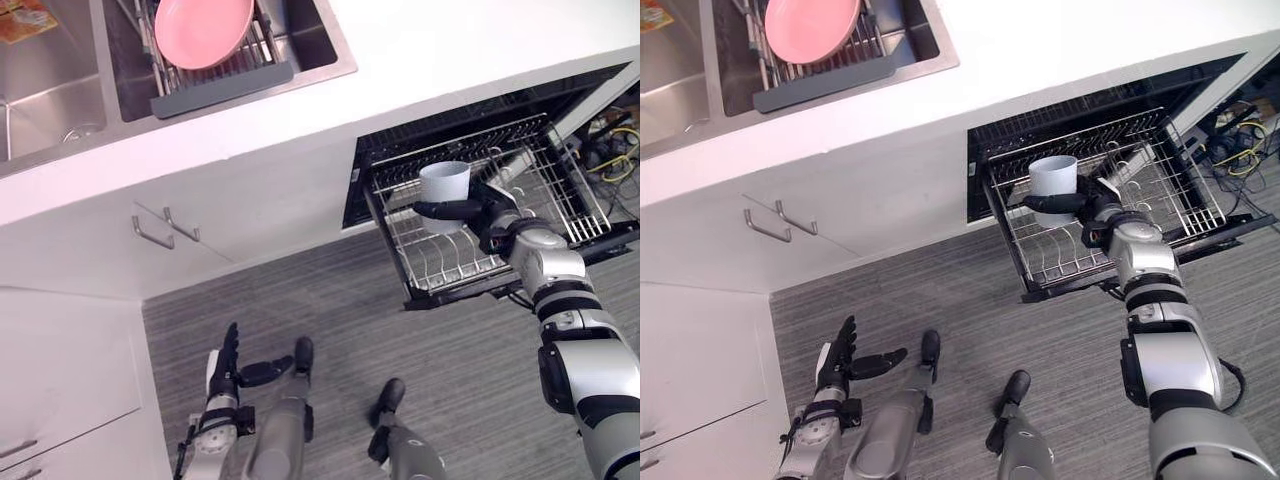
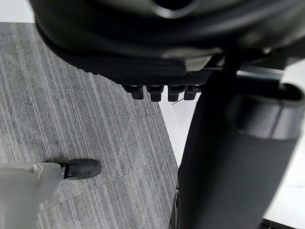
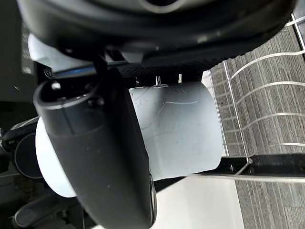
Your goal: Walk over to the sink, pick up the cup, carry it to the dishwasher, place the cup inside the dishwasher, then close the dishwasher door
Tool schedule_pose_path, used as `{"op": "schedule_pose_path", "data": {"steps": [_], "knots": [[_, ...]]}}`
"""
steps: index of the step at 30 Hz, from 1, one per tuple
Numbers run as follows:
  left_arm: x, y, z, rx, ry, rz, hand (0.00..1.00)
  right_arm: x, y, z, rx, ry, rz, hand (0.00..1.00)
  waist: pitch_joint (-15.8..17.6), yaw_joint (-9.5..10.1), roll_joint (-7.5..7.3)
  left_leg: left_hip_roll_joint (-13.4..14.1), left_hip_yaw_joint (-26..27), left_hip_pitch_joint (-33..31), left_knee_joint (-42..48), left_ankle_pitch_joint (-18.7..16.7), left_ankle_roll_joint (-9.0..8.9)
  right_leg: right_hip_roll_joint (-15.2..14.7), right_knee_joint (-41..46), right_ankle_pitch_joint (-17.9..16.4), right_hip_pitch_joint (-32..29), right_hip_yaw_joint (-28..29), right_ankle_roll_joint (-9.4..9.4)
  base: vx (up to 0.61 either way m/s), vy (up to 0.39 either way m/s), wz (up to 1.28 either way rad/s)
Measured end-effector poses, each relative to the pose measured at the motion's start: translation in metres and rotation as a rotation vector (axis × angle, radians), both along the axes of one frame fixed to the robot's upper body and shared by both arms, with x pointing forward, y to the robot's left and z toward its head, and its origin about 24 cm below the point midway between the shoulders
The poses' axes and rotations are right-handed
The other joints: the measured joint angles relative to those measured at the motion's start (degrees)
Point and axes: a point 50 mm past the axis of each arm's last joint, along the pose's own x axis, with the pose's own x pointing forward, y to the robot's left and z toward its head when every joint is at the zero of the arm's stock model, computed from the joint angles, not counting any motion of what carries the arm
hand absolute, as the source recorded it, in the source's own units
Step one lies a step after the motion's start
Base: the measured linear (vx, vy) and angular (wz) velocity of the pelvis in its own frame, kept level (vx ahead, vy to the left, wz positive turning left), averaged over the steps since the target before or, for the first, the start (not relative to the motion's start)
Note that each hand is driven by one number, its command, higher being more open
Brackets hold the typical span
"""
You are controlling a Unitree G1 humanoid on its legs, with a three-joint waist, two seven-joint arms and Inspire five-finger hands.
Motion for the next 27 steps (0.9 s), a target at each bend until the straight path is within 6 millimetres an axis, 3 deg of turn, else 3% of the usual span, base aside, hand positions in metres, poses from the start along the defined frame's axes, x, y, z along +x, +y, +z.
{"op": "schedule_pose_path", "data": {"steps": [11,19,27], "knots": [[0.009,-0.016,0.006,-0.071,-0.024,-0.006,1.00,0.003,-0.001,0.001,-0.014,0.050,-0.019,0.00,0.76,1.78,0.79,0.41,-1.82,-4.12,0.08,1.11,-0.56,-1.14,6.59,-3.91,-5.60,-1.49,0.00,0.01,-0.032,0.09],[0.016,-0.035,0.014,-0.121,-0.066,-0.033,1.00,0.008,0.009,0.009,-0.042,0.047,0.005,0.00,0.77,1.73,0.82,0.40,-1.85,-6.10,1.58,0.84,-0.94,-2.49,12.07,-6.66,-9.10,-1.39,-0.38,0.01,-0.046,0.02],[0.015,-0.042,0.013,-0.141,-0.049,-0.028,1.00,0.011,0.014,0.017,-0.075,0.050,0.019,0.00,0.77,1.73,0.84,0.99,-1.95,-8.33,2.73,1.03,-1.52,-2.87,15.86,-8.60,-12.28,-1.37,-0.95,-0.04,-0.066,0.01]]}}
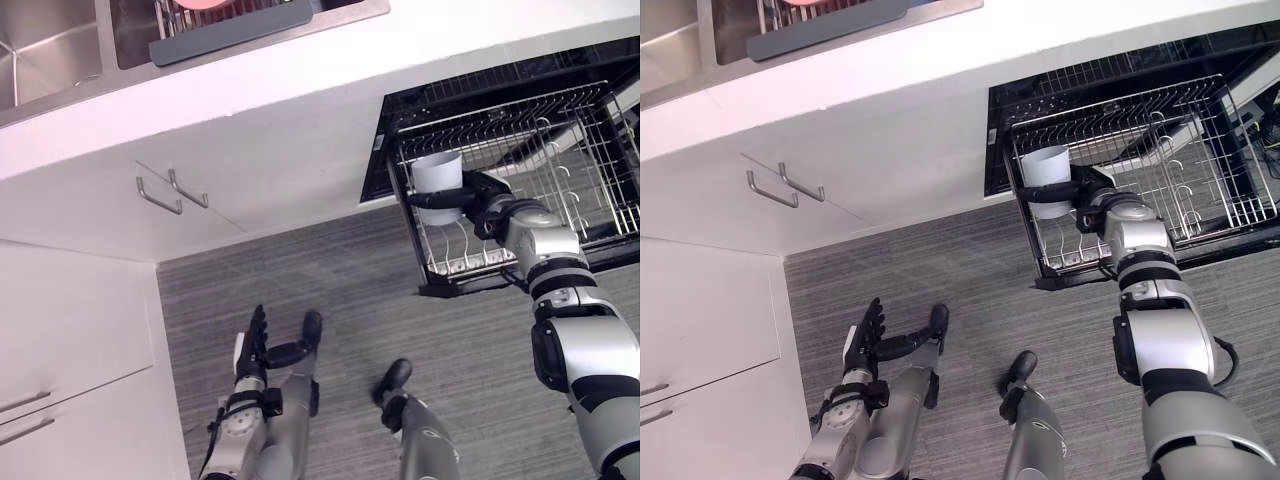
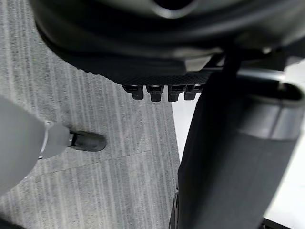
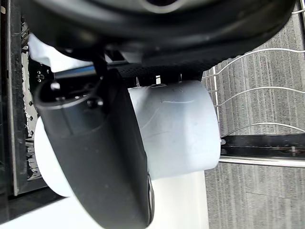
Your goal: Walk over to the sink, pick up the cup, carry it to the dishwasher, place the cup inside the dishwasher, then close the dishwasher door
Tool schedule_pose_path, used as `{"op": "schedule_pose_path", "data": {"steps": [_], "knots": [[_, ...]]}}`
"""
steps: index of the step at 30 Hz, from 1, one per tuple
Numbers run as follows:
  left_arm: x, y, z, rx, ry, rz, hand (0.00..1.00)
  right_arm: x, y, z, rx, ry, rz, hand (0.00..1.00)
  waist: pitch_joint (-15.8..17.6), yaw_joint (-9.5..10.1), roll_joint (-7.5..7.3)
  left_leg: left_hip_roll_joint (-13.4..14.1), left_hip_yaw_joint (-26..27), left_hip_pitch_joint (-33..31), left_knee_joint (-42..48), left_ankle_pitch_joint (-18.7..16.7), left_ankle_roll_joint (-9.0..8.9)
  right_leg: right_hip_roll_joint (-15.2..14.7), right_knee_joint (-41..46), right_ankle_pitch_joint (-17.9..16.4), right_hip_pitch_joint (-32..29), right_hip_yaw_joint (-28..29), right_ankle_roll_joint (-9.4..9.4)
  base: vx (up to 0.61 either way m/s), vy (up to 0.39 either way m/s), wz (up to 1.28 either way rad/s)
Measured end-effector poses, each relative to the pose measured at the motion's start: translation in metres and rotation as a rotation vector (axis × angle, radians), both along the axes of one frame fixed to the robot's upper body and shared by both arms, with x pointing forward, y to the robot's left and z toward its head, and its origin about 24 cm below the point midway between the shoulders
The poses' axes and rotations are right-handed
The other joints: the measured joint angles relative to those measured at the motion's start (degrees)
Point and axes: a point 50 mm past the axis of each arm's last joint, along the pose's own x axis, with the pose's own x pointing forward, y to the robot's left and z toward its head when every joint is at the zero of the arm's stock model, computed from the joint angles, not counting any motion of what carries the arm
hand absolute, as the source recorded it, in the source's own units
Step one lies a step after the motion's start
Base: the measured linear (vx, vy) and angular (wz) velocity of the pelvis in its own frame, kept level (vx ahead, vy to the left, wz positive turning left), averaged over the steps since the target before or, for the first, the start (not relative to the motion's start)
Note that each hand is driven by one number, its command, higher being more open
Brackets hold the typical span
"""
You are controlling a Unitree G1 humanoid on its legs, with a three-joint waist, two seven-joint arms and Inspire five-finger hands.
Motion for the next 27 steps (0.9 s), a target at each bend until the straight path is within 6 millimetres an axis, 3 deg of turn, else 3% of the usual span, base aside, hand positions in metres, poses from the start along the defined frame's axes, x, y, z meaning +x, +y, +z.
{"op": "schedule_pose_path", "data": {"steps": [10,11,27], "knots": [[0.001,-0.007,0.003,-0.020,-0.012,-0.009,1.00,0.002,0.005,0.002,-0.074,0.040,-0.001,0.00,-0.14,-0.02,0.24,0.63,-0.08,-1.52,1.31,-0.16,-0.70,0.00,2.52,-1.24,-1.93,-0.03,-0.87,0.00,-0.061,0.00],[0.001,-0.008,0.003,-0.024,-0.007,-0.012,1.00,0.003,0.006,0.003,-0.076,0.041,-0.001,1.00,-0.33,0.00,0.53,0.66,-0.16,-1.75,1.50,-0.19,-0.76,-0.04,2.93,-1.41,-2.19,-0.05,-0.97,-0.02,-0.054,0.02],[0.000,-0.010,0.001,-0.038,0.007,-0.010,1.00,0.004,0.012,0.000,-0.075,0.060,-0.001,1.00,-1.66,0.15,2.23,1.01,-0.10,-1.76,1.94,-0.03,-1.12,-0.07,4.37,-2.13,-2.69,0.08,-1.22,0.00,-0.031,0.00]]}}
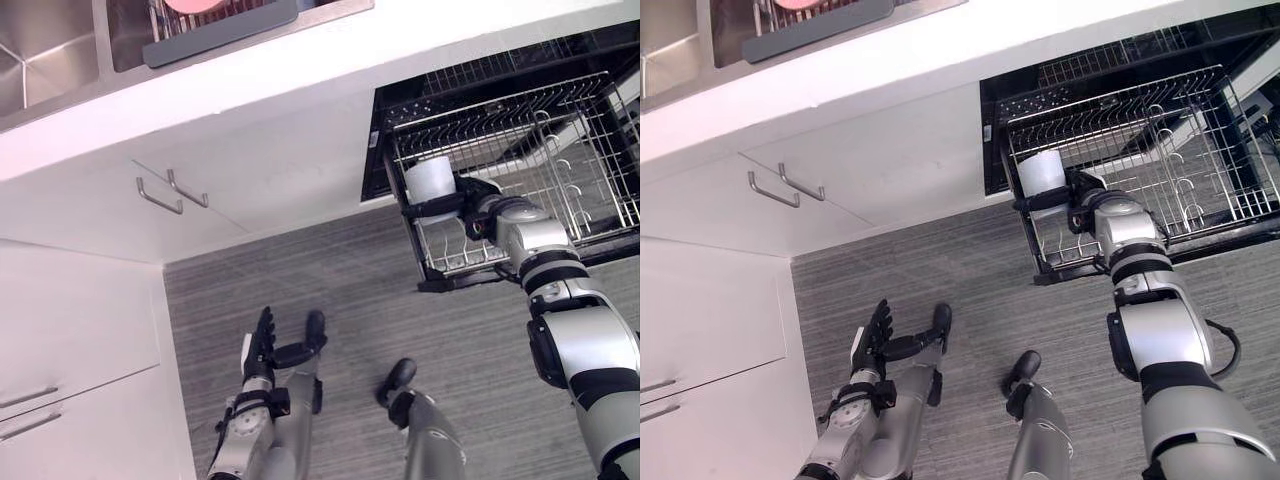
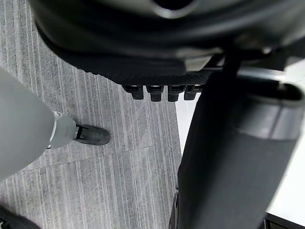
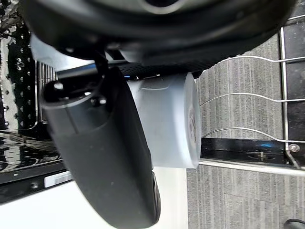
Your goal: Walk over to the sink, pick up the cup, carry it to the dishwasher, place the cup inside the dishwasher, then close the dishwasher door
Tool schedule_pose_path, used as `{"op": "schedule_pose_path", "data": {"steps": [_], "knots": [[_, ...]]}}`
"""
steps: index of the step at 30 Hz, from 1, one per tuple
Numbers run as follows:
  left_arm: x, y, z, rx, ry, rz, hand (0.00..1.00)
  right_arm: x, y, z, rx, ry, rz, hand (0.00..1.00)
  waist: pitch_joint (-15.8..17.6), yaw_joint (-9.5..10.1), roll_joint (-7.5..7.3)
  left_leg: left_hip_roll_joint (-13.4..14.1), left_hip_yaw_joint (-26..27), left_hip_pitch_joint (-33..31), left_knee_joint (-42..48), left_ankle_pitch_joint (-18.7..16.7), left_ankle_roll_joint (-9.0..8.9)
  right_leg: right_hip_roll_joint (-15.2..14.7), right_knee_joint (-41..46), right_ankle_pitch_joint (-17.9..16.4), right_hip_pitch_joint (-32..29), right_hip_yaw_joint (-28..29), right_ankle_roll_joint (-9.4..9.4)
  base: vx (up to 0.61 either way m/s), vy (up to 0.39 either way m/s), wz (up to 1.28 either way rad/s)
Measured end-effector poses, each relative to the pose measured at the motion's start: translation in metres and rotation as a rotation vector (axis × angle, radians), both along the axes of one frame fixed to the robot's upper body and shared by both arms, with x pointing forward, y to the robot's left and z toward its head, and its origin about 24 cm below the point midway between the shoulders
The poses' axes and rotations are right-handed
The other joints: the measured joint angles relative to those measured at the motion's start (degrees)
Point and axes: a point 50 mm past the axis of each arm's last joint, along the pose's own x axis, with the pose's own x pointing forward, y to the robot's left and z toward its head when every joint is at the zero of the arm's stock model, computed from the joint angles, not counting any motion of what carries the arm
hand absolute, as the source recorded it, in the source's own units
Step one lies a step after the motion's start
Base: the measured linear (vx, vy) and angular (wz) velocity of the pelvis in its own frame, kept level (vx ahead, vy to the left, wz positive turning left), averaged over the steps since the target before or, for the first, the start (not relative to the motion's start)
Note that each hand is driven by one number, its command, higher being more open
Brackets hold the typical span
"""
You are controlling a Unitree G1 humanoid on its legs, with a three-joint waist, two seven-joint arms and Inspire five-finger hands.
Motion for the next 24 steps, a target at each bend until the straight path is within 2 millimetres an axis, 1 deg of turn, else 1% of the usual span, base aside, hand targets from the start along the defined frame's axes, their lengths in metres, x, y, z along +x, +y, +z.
{"op": "schedule_pose_path", "data": {"steps": [2,4,6,10,15,20,24], "knots": [[0.000,0.000,0.000,-0.001,0.001,-0.002,1.00,0.001,0.002,0.002,0.003,-0.004,0.009,1.00,-0.44,-0.03,0.43,0.09,0.10,0.19,-0.02,0.05,-0.07,0.02,0.17,0.00,0.07,0.07,0.00,-0.01,-0.032,-0.03],[0.000,0.000,0.000,0.000,0.003,-0.001,1.00,0.002,0.005,0.003,0.006,-0.007,0.018,1.00,-0.47,-0.02,0.48,0.20,0.20,0.72,-0.16,0.13,-0.17,0.12,0.18,0.00,0.48,0.11,-0.01,-0.01,-0.030,-0.02],[0.000,0.000,-0.001,0.000,0.006,-0.002,1.00,0.002,0.006,0.003,0.008,-0.006,0.026,1.00,-0.48,0.01,0.47,0.35,0.19,1.41,-0.50,0.25,-0.32,0.27,0.06,0.00,1.10,0.05,-0.01,0.00,-0.019,-0.01],[-0.001,0.001,-0.002,0.003,0.016,-0.001,1.00,0.003,0.008,0.009,0.007,-0.037,0.034,1.00,-0.56,-0.01,0.47,0.72,0.34,2.57,-2.03,0.73,-0.75,0.65,-0.34,0.03,1.70,-0.03,-0.06,0.00,-0.009,0.00],[-0.002,0.004,-0.004,0.006,0.033,0.006,1.00,0.004,0.008,0.017,-0.014,-0.056,0.030,1.00,-0.58,-0.09,0.42,1.07,0.50,3.31,-2.75,1.34,-0.66,1.02,-0.66,0.08,2.20,-0.05,-0.11,0.02,-0.029,-0.01],[-0.003,0.007,-0.006,0.007,0.051,0.018,1.00,0.004,0.008,0.019,-0.022,-0.062,0.033,1.00,-0.59,-0.07,0.40,1.57,0.91,4.96,-3.53,1.51,-0.92,1.71,-1.32,0.18,3.47,0.19,-0.27,0.01,-0.044,-0.06],[-0.005,0.012,-0.010,0.015,0.070,0.030,1.00,0.004,0.006,0.023,-0.014,-0.076,0.033,1.00,-1.00,-0.05,-0.05,2.12,1.64,5.88,-4.99,1.99,-1.31,2.37,-1.75,0.36,3.49,0.77,-0.55,0.00,-0.039,-0.10]]}}
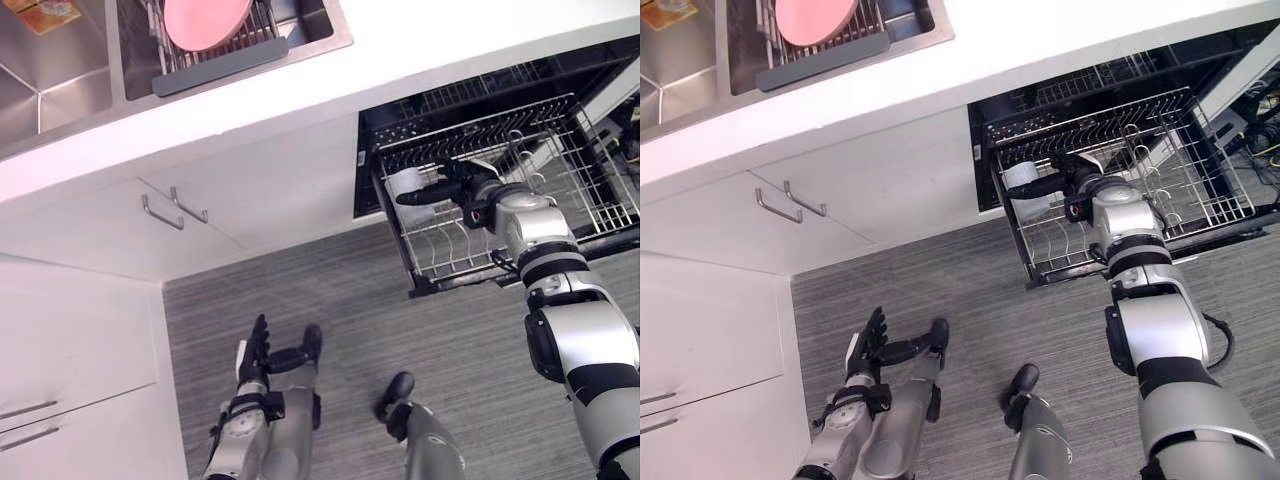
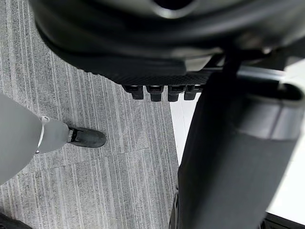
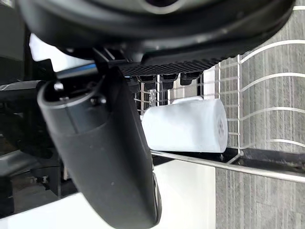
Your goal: Walk over to the sink, pick up the cup, carry it to the dishwasher, place the cup inside the dishwasher, then close the dishwasher door
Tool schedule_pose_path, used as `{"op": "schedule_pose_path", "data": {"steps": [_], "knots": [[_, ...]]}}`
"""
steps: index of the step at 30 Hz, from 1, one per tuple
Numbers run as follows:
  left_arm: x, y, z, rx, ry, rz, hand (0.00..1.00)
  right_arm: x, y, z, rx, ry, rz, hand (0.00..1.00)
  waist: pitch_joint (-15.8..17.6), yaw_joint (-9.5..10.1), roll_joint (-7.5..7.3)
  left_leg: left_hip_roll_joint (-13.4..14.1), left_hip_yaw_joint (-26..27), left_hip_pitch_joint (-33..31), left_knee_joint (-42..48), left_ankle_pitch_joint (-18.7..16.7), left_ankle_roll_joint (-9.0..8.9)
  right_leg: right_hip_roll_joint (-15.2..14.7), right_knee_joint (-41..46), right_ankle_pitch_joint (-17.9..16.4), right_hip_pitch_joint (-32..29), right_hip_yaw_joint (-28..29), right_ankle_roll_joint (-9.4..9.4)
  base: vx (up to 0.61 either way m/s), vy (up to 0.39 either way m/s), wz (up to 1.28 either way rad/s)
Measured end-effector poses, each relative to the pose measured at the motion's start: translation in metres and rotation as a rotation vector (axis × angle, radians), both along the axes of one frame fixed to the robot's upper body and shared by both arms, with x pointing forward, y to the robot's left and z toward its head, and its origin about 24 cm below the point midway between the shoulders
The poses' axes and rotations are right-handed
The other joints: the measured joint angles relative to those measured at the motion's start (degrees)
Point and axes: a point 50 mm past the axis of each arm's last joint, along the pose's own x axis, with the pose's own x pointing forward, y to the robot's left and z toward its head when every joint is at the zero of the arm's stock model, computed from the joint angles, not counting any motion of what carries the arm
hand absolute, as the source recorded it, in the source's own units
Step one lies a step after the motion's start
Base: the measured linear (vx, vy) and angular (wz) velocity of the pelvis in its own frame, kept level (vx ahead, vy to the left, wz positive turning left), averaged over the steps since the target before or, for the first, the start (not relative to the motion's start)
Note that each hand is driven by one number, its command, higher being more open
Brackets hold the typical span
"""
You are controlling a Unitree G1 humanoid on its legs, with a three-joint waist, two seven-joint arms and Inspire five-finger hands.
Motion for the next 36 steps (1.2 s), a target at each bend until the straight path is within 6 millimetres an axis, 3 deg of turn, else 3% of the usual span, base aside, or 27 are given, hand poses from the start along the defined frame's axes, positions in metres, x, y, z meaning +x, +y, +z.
{"op": "schedule_pose_path", "data": {"steps": [3,6,8,10,13,16,20,26,31,36], "knots": [[-0.003,0.004,-0.003,0.014,0.022,-0.001,1.00,0.000,-0.001,0.002,0.016,-0.010,-0.004,1.00,-0.02,-0.14,-0.04,0.39,0.33,1.25,-0.75,0.30,-0.04,0.64,-0.88,0.24,1.00,0.18,-0.11,0.04,-0.046,-0.07],[-0.003,0.006,-0.003,0.024,0.023,0.004,1.00,-0.001,0.001,0.017,0.069,-0.093,0.007,1.00,-0.02,-0.66,-0.04,0.71,0.38,2.28,-0.76,0.28,-0.07,1.19,-1.83,0.45,2.37,0.14,-0.18,0.05,-0.053,-0.02],[-0.004,0.009,-0.005,0.032,0.030,0.012,1.00,-0.008,0.008,0.038,0.123,-0.249,0.055,1.00,-0.09,-1.28,-0.16,1.11,0.44,3.35,-0.76,0.11,-0.28,1.83,-3.02,0.79,3.91,0.06,-0.19,0.03,-0.045,-0.03],[-0.007,0.014,-0.009,0.034,0.051,0.032,1.00,-0.021,0.009,0.042,0.169,-0.351,0.091,1.00,-0.69,-1.54,-0.72,1.30,0.59,4.29,-0.78,-0.22,-0.45,2.21,-3.71,0.81,5.01,0.13,-0.17,0.02,-0.038,-0.05],[-0.032,0.030,-0.027,0.043,0.147,0.105,1.00,-0.044,0.013,-0.015,0.269,-0.334,0.097,1.00,-4.13,-2.58,-3.35,1.59,1.20,5.87,-0.81,-1.31,-0.74,3.03,-5.80,0.93,7.10,0.55,0.02,0.07,-0.039,-0.09],[-0.067,0.037,-0.048,0.049,0.269,0.145,1.00,-0.076,0.025,-0.053,0.339,-0.354,0.108,1.00,-7.50,-5.26,-4.02,1.66,2.17,7.80,-0.82,-2.47,-0.74,3.91,-9.64,2.32,10.01,1.30,0.49,0.11,-0.018,-0.17],[-0.098,0.046,-0.060,0.066,0.346,0.194,1.00,-0.121,0.030,-0.085,0.407,-0.401,0.099,1.00,-11.61,-6.93,-4.08,1.96,3.71,11.49,-0.84,-4.07,-0.90,5.14,-14.49,4.02,14.83,2.74,0.77,0.08,0.004,-0.23],[-0.122,0.049,-0.069,0.076,0.394,0.242,1.00,-0.159,0.032,-0.090,0.428,-0.488,0.151,1.00,-16.36,-8.29,-4.18,2.16,4.17,15.00,-0.85,-5.02,-1.22,5.94,-17.01,4.50,19.07,3.16,0.83,0.02,0.008,-0.05],[-0.131,0.051,-0.071,0.073,0.407,0.288,1.00,-0.173,0.031,-0.081,0.444,-0.558,0.209,1.00,-17.78,-8.74,-4.14,1.93,3.91,16.63,-0.84,-5.11,-1.20,5.80,-17.10,4.46,20.94,2.87,0.89,-0.01,0.005,0.03],[-0.139,0.054,-0.071,0.067,0.414,0.334,1.00,-0.178,0.034,-0.075,0.440,-0.583,0.271,1.00,-18.19,-9.42,-4.03,0.87,0.44,17.32,0.10,-5.18,-0.83,4.75,-15.60,2.81,23.90,-0.90,1.68,-0.02,0.011,0.40]]}}
